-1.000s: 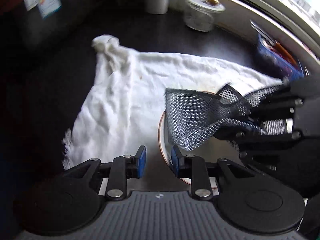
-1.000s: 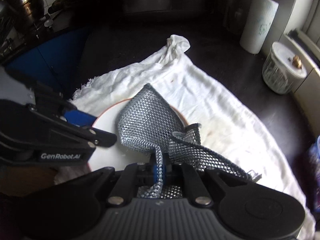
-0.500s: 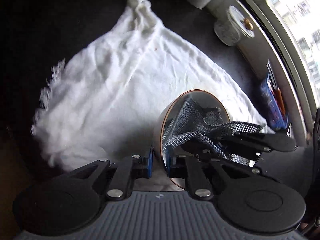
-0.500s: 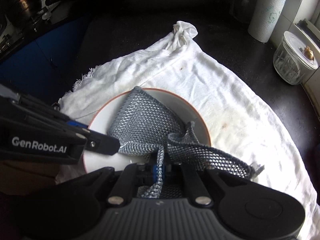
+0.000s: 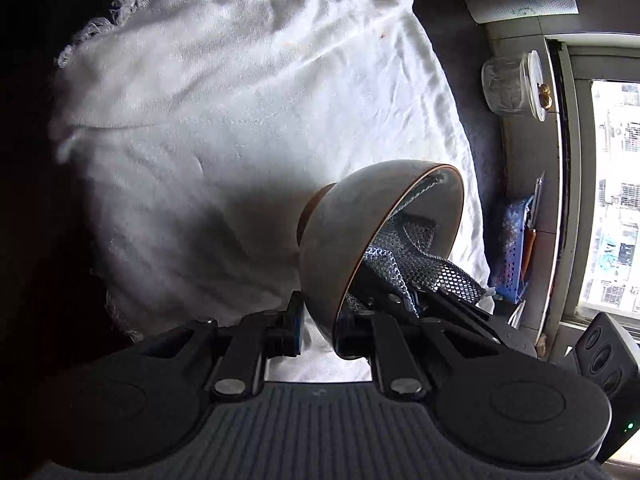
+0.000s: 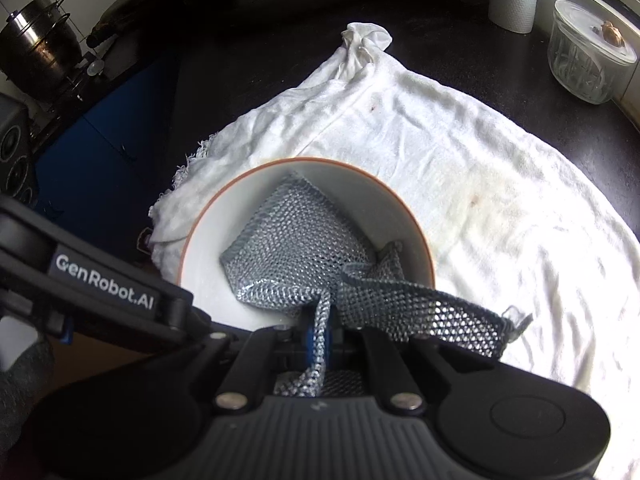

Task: Clean bowl
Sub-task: 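Hold the bowl with the left tool while the right tool wipes the pad around inside, then lift the mesh pad out of the bowl with the right tool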

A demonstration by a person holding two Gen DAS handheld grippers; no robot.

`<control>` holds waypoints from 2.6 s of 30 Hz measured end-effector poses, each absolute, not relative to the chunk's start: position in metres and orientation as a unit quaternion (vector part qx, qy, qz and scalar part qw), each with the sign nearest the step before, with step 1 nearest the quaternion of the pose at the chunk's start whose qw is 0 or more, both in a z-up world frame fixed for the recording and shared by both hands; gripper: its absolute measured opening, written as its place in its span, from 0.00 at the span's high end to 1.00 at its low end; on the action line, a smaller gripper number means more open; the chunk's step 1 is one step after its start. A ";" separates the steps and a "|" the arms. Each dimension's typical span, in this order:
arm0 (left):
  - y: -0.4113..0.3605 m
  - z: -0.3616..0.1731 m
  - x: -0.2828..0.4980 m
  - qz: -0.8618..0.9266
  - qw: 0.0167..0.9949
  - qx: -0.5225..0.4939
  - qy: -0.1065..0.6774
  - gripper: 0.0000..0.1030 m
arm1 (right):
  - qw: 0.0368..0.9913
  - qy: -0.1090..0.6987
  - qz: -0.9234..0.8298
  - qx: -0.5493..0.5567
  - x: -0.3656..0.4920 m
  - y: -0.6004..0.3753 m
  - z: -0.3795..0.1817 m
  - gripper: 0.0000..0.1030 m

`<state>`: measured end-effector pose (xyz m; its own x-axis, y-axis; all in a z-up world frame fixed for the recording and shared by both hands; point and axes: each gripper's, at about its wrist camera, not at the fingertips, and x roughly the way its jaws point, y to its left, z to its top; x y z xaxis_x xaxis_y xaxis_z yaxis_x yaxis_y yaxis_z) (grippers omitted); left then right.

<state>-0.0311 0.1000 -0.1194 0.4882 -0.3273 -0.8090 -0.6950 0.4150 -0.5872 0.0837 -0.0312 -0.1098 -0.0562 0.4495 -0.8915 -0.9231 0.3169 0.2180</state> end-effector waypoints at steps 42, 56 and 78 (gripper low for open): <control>0.061 -0.078 -0.005 0.088 0.879 -0.154 0.442 0.95 | 0.696 0.443 0.562 -0.056 0.123 -0.096 -0.043 0.96; -0.004 -0.058 0.011 0.067 0.918 0.226 0.318 0.94 | 0.823 0.312 0.465 -0.095 0.166 -0.141 -0.011 0.96; -0.037 -0.096 -0.032 -0.017 0.890 0.374 0.260 0.94 | 0.667 0.325 0.635 -0.215 0.108 -0.125 -0.063 0.67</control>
